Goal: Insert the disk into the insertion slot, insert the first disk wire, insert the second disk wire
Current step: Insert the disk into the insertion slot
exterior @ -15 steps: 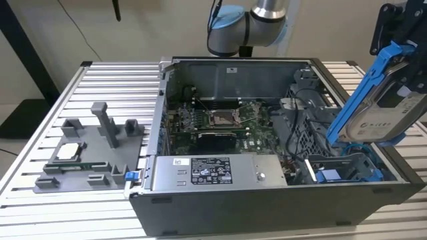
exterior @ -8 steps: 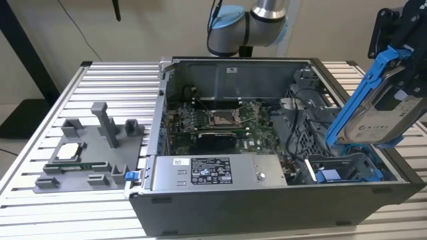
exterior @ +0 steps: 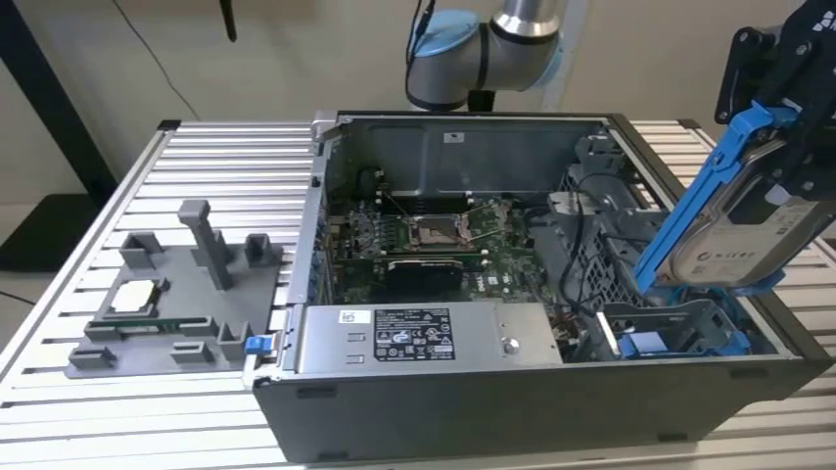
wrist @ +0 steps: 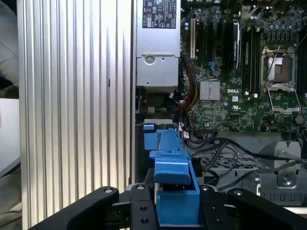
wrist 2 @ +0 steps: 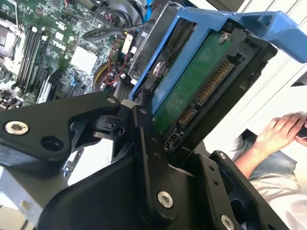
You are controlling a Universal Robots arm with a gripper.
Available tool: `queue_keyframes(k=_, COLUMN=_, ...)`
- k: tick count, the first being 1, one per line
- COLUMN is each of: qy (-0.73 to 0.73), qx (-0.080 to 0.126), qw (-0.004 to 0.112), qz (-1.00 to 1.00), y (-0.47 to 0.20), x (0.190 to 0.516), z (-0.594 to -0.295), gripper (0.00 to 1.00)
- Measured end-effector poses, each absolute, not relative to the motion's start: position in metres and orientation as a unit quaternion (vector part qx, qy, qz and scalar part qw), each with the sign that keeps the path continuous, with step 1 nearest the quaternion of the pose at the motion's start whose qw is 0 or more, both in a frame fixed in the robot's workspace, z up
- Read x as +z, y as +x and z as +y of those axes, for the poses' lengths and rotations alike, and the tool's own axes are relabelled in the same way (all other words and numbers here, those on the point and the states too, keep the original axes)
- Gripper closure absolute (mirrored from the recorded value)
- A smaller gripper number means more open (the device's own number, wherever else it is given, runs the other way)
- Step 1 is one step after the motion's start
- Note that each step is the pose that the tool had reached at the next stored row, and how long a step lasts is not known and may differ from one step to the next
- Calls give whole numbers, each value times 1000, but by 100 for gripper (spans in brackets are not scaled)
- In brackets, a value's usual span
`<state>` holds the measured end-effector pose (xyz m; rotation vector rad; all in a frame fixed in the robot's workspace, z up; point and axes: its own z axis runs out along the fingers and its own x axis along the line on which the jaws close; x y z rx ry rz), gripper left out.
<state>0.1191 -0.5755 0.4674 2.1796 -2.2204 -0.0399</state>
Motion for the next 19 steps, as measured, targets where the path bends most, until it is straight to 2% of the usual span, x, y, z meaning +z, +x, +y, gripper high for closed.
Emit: queue_keyframes(k=19, qy=694, qx=-13, qw=15, qz=-720, y=119, x=460, z=-575, gripper=100)
